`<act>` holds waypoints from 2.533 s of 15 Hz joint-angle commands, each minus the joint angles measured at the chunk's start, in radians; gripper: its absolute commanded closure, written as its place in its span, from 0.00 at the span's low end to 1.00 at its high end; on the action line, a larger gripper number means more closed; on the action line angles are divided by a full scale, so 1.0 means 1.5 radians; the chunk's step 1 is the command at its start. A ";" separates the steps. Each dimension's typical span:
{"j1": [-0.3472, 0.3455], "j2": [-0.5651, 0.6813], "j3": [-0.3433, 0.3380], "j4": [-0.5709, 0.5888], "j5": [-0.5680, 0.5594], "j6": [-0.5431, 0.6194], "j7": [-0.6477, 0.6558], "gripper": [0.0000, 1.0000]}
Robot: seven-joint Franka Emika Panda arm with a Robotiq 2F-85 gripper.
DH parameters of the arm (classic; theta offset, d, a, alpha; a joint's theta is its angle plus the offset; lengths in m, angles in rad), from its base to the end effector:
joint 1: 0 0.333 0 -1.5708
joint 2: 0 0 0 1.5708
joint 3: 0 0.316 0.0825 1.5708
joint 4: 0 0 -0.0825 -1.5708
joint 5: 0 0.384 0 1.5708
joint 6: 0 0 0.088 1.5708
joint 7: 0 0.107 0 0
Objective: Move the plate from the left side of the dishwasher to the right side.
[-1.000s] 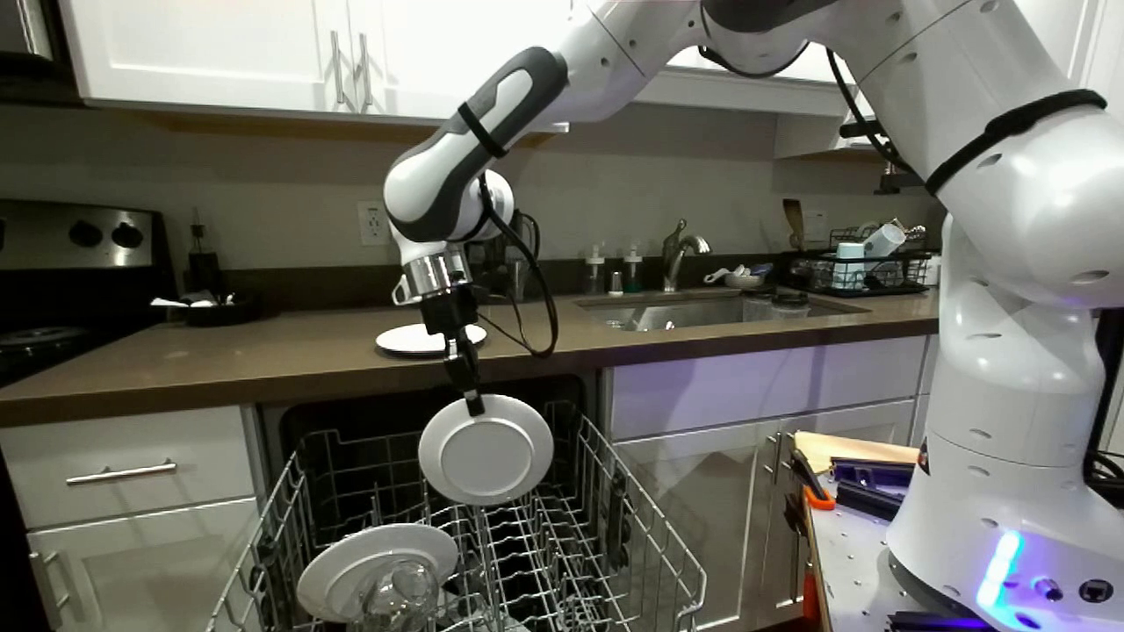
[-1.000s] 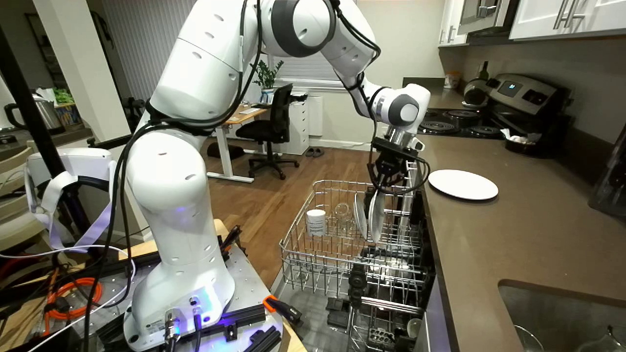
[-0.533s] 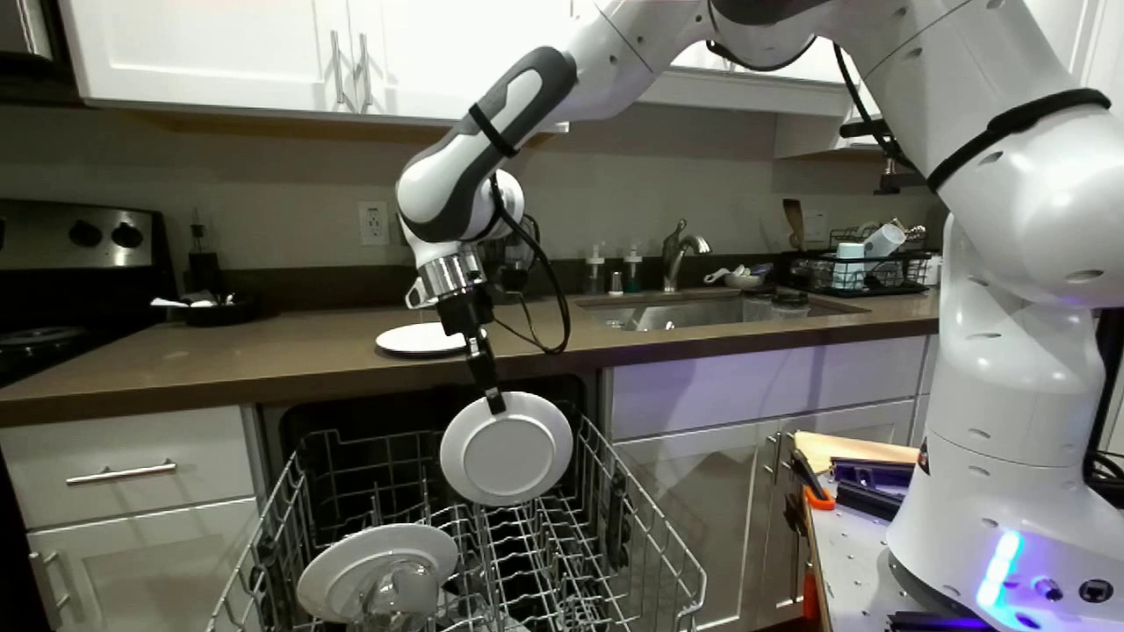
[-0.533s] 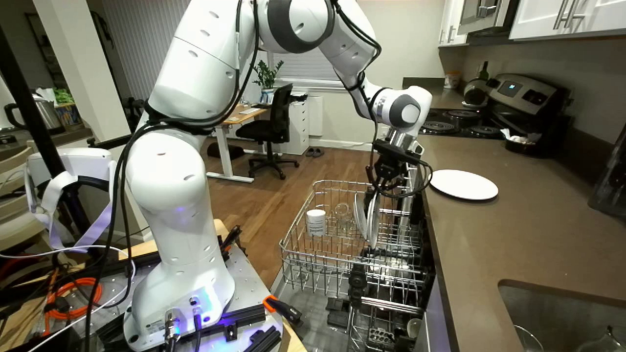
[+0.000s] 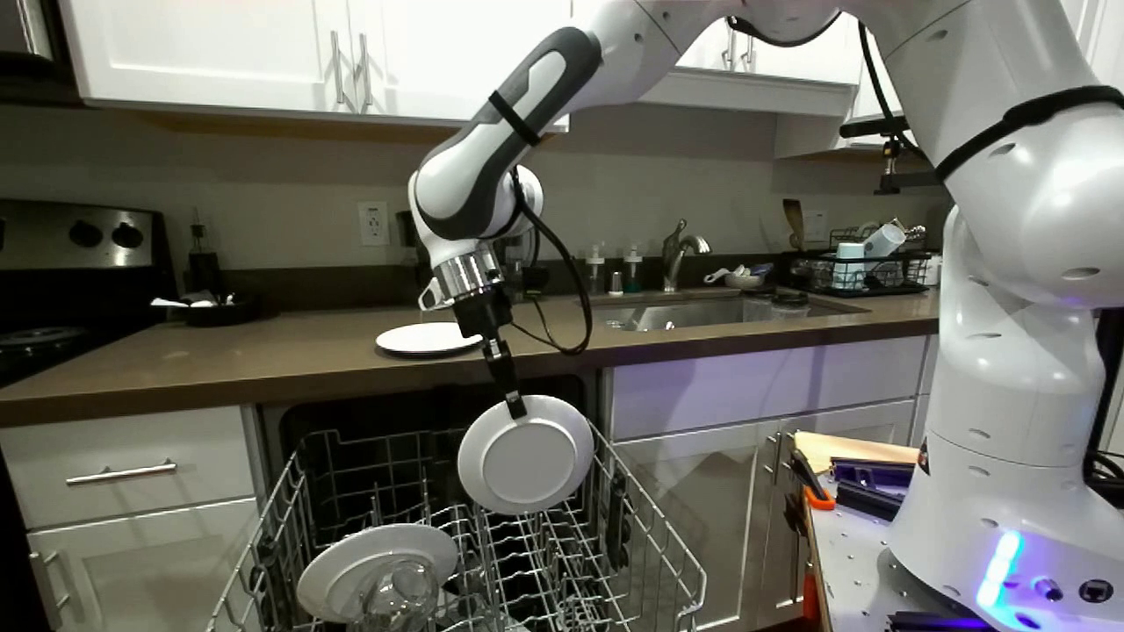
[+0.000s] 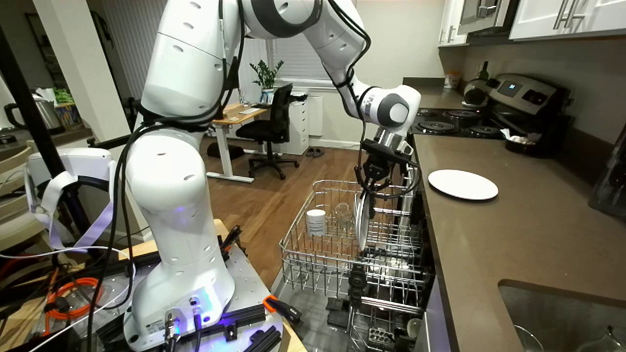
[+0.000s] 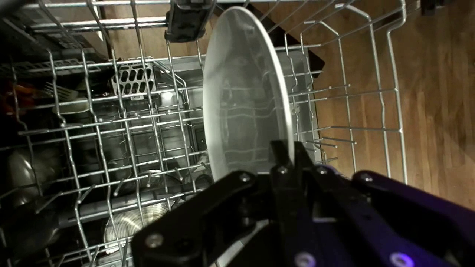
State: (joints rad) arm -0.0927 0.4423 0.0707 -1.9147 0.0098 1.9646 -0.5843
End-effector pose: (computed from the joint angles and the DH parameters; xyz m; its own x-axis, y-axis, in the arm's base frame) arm 0.5799 -0.0132 0.2379 0.7906 0.5352 -0.2977 0.4800 -0.8434 -0.2414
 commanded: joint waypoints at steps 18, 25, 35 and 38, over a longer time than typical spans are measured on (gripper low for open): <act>0.058 -0.120 0.060 -0.212 0.074 0.152 0.054 0.98; 0.066 -0.114 0.073 -0.218 0.118 0.142 0.070 0.98; 0.070 -0.088 0.082 -0.234 0.137 0.160 0.063 0.98; 0.071 -0.071 0.082 -0.230 0.133 0.168 0.064 0.98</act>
State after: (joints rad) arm 0.0067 0.3272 0.1920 -2.2579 0.1890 2.1998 -0.4997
